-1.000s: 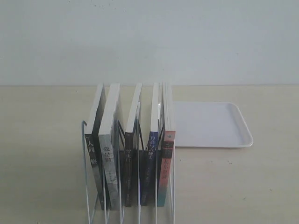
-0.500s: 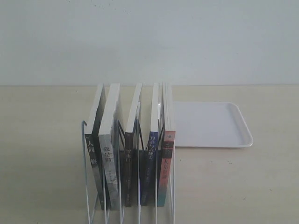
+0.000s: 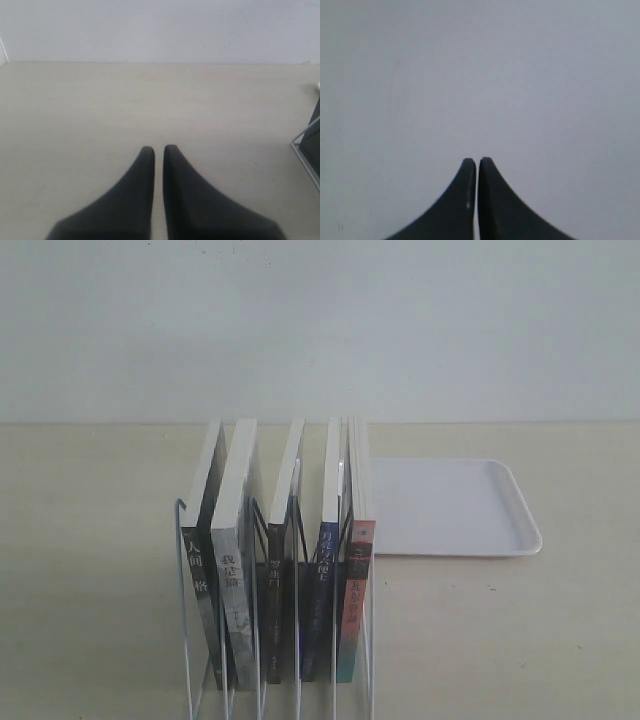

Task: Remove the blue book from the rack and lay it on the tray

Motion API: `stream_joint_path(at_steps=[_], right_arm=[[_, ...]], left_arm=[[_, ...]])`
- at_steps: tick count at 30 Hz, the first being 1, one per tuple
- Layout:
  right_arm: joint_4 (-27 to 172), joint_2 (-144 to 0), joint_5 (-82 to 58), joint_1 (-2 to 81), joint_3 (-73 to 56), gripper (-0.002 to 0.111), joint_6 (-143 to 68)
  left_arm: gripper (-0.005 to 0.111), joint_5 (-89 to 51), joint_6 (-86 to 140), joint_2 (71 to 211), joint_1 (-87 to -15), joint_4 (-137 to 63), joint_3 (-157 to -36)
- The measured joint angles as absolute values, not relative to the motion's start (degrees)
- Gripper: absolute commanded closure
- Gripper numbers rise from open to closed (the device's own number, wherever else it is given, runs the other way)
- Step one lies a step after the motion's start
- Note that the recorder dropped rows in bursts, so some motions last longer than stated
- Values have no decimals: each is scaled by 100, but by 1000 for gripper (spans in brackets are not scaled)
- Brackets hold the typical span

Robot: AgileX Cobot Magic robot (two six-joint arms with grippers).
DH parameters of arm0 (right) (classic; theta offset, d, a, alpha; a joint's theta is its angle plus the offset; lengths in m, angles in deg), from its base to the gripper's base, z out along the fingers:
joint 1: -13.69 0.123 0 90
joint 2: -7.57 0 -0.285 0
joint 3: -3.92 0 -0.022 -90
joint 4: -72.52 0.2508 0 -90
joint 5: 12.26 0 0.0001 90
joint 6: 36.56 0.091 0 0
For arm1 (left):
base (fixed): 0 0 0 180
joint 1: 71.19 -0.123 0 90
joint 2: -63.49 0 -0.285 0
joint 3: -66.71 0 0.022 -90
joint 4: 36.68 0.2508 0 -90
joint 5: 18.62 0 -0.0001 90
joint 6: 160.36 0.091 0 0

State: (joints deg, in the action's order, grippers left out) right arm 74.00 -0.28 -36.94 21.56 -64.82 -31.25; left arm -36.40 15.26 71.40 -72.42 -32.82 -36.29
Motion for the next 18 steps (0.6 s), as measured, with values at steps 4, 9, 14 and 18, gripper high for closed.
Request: stream_joint_path(at_steps=[4, 9, 14, 18], right_arm=[[7400, -374, -760, 2156, -5161, 107, -3125], [7389, -1256, 1670, 2156, -4268, 107, -3125], [7389, -1555, 1787, 2156, -4148, 107, -3125], [7404, -1563, 1332, 2156, -4143, 107, -3093]], left_arm=[[101, -3640, 1526, 7140, -7242, -3282, -3629], [101, -3640, 1526, 7140, -7242, -3282, -3629], [101, -3640, 1526, 7140, -7242, -3282, -3629], [101, -3640, 1526, 7140, -7242, -3282, -3629]])
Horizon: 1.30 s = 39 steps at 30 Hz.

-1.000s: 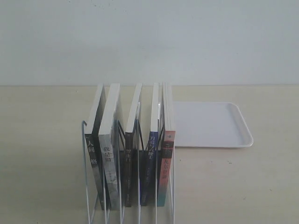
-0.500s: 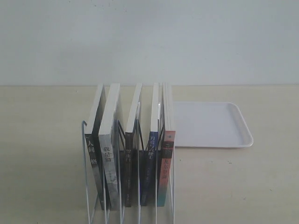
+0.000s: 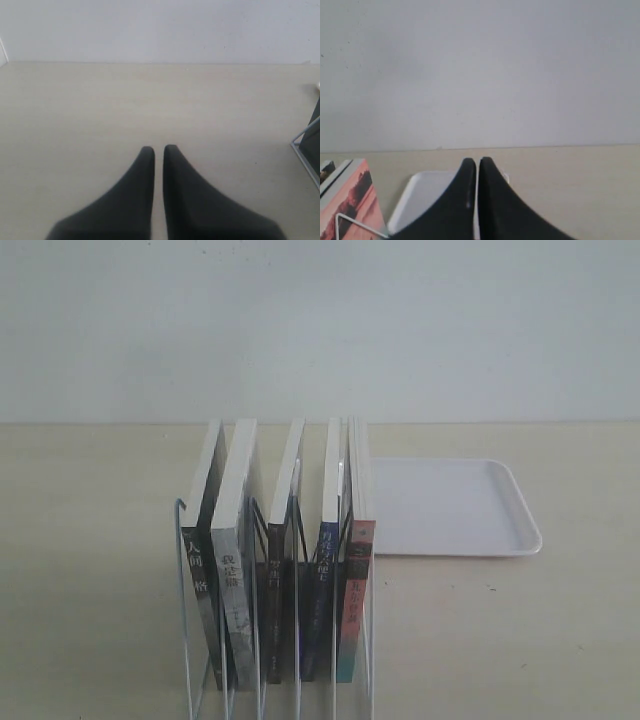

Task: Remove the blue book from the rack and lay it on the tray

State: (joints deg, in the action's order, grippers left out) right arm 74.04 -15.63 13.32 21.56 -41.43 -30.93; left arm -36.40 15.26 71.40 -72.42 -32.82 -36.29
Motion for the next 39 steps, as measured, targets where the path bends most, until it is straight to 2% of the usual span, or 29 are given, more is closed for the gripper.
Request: stream_joint_path(at_steps=[5, 8, 14, 18, 23, 31, 34, 39], right_arm=[[8105, -1661, 1053, 2156, -4143, 107, -3032], [9638, -1913, 915, 2171, -4143, 107, -3379], [13508, -3042, 1479, 2628, -3791, 108, -7266], [14085, -4092, 2483, 2991, -2994, 109, -8718], [12165, -5312, 2673, 3482, -1949, 109, -7508], [7287, -6693, 3386, 4985, -735, 109, -3213], [6558, -7193, 4013, 5330, -162, 109, -2324], [6383, -8072, 5383, 5420, 1072, 109, -1930]], left_arm=[[101, -3640, 1526, 7140, -7242, -3282, -3629], [101, -3640, 1526, 7140, -7242, -3282, -3629], [101, -3640, 1526, 7140, -7242, -3282, -3629], [101, -3640, 1526, 7140, -7242, -3282, -3629], [101, -3640, 1526, 7140, -7242, -3282, -3629], [101, -3640, 1526, 7140, -7242, -3282, -3629], [101, -3640, 1526, 7140, -7242, -3282, -3629], [101, -3640, 1526, 7140, -7242, -3282, -3629]])
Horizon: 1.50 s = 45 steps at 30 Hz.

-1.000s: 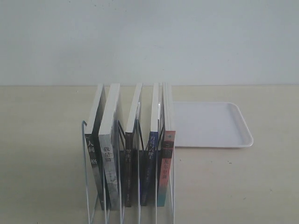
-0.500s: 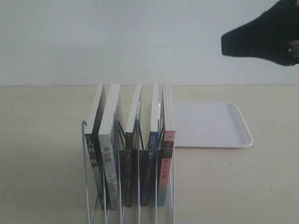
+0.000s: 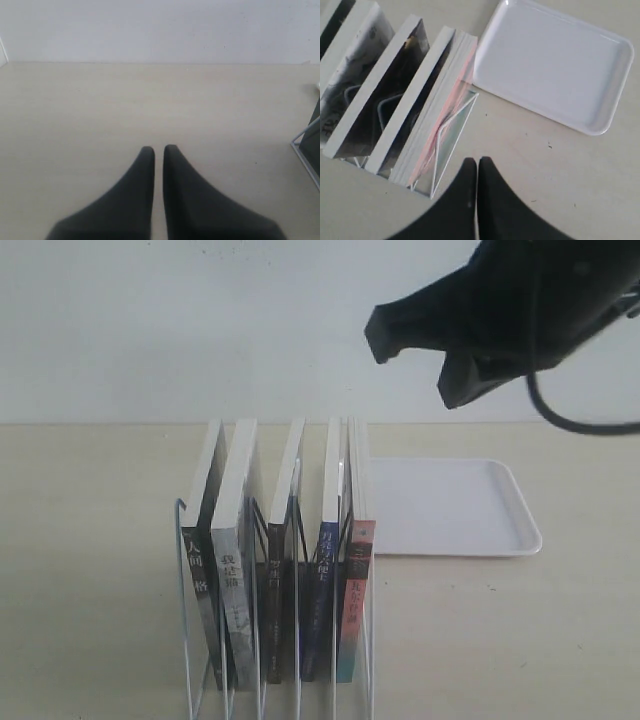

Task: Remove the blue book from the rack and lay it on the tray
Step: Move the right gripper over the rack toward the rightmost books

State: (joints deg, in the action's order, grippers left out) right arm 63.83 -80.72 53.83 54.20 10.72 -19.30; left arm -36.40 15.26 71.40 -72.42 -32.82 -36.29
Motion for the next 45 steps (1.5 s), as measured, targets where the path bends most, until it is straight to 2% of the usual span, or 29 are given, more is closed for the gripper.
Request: stream_joint_path(at_steps=[5, 12, 20, 45], right_arm=[[6359, -8886, 5673, 5428, 1938, 102, -1877], [6736, -9466, 5746, 5428, 2091, 70, -1807], [7487, -9754, 5754, 5428, 2096, 69, -1782], [7170, -9955, 5759, 5428, 2118, 69, -1162]], left_arm=[[101, -3640, 1526, 7140, -7242, -3282, -3629], [101, -3640, 1526, 7140, -7242, -3282, -3629], [101, -3640, 1526, 7140, -7242, -3282, -3629], [101, -3640, 1526, 7140, -7242, -3282, -3629]])
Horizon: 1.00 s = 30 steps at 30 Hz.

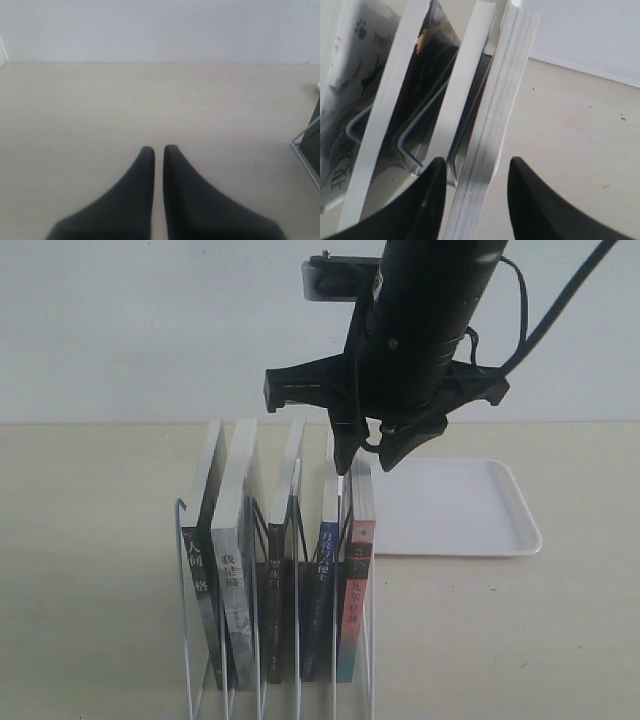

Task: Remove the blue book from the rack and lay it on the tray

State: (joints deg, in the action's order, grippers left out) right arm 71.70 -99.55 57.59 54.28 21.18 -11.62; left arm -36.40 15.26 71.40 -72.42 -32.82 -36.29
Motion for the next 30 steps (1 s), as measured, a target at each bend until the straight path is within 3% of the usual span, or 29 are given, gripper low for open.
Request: stream_joint_path(at_steps=[24, 26, 29, 30], right_arm=[[7036, -10308, 5769, 5428, 2121, 69, -928], [7036, -10310, 5769, 5428, 2121, 74, -892], [7072, -10368, 5769, 5428, 2121, 108, -881], [7075, -10370, 5771, 5428, 2121, 108, -866]], left_arm=[[101, -3640, 1526, 7140, -7242, -3282, -3629], [101, -3640, 1526, 7140, -7242, -3282, -3629], [101, -3640, 1526, 7140, -7242, -3282, -3629], [101, -3640, 1526, 7140, -7242, -3282, -3629]])
